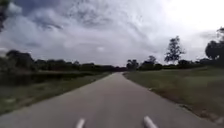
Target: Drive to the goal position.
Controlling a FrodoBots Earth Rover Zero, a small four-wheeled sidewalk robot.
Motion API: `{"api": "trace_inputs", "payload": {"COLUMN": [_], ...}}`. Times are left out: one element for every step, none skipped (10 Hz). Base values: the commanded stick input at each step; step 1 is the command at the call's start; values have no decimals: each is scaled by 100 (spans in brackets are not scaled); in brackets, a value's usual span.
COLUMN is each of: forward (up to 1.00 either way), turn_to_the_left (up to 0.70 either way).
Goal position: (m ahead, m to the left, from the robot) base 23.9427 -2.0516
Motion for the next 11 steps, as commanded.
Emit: {"api": "trace_inputs", "payload": {"forward": [69,69,69,69,69,69,69,69,69,69,69], "turn_to_the_left": [34,34,34,34,34,34,32,6,3,3,3]}}
